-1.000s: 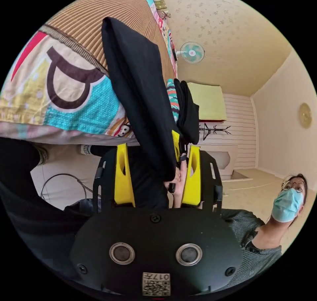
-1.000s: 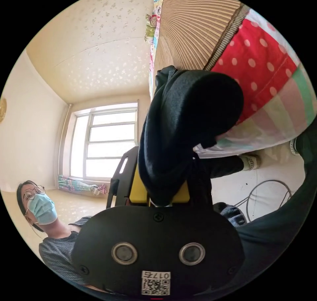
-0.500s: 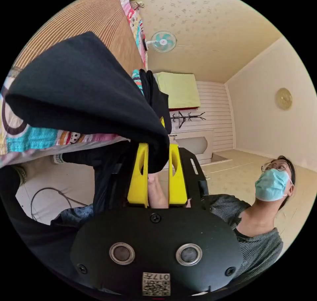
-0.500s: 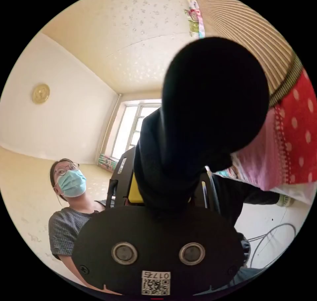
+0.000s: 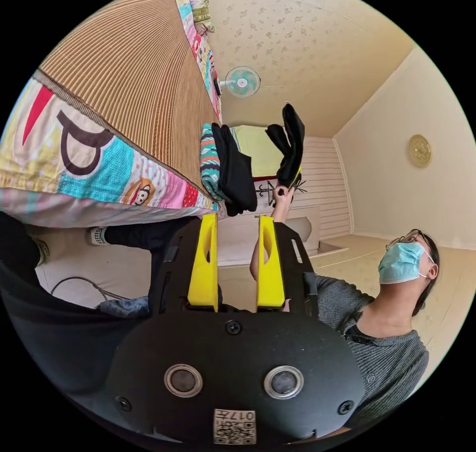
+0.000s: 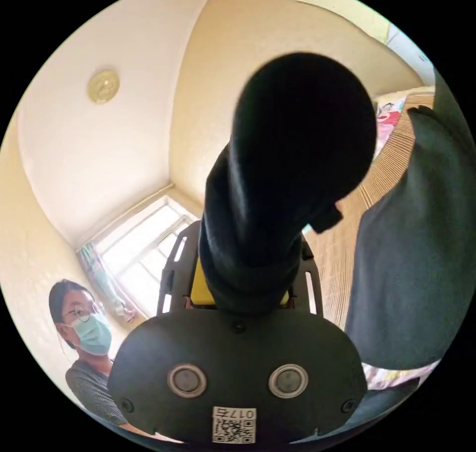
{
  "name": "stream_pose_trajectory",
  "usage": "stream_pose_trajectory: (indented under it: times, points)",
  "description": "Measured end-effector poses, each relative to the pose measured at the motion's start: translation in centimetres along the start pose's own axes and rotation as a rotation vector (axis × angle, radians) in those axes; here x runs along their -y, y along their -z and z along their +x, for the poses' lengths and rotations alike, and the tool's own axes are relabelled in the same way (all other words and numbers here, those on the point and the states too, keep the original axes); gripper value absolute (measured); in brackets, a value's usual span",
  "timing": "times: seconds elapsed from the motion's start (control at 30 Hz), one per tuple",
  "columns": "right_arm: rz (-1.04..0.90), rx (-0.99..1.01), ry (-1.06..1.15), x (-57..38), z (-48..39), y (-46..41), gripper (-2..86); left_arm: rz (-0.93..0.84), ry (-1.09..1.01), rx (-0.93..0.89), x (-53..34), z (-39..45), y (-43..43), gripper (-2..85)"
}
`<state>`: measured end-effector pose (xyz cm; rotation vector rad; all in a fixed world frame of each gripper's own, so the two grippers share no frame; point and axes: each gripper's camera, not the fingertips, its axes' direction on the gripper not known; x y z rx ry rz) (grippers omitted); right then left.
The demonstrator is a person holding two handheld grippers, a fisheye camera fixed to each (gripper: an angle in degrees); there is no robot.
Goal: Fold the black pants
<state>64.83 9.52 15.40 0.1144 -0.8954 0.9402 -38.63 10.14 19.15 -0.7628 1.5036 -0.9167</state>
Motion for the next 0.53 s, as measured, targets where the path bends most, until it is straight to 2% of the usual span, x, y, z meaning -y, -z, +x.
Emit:
stream_pose_trajectory:
  times: [0.1,0.2,0.27,0.33,0.4,0.43,0.5,0.53]
  points:
    - [0.146,-0.283,-0.216,-7.3,6.7,4.7,9.5,0.082,-0.089,0.122,0.1,-1.5,-0.8,1.9]
    - [0.200,-0.229,-0.074,-16.7,8.5,7.7,8.3,0.161,-0.058,0.268,0.9,-3.2,0.0,4.2]
    - [0.183,-0.241,-0.137,-21.7,9.2,8.4,6.3,0.258,-0.061,0.364,1.4,-3.4,2.1,5.9]
    - [0.122,-0.287,-0.220,-26.8,9.7,7.7,2.8,0.369,-0.067,0.515,2.1,-2.6,5.2,7.9]
    - [0.025,-0.254,-0.231,-28.6,10.0,5.8,1.6,0.524,-0.082,0.773,3.9,-0.1,10.3,12.0]
    - [-0.052,-0.238,-0.236,-28.7,10.0,4.2,1.0,0.569,-0.088,0.841,4.4,0.7,11.7,13.0]
    - [-0.162,-0.221,-0.218,-28.1,9.7,1.6,0.4,0.747,-0.099,1.123,6.5,3.9,16.5,15.7]
    - [-0.220,-0.225,-0.184,-27.6,9.1,-0.2,0.4,0.785,-0.091,1.181,7.2,4.5,17.5,16.2]
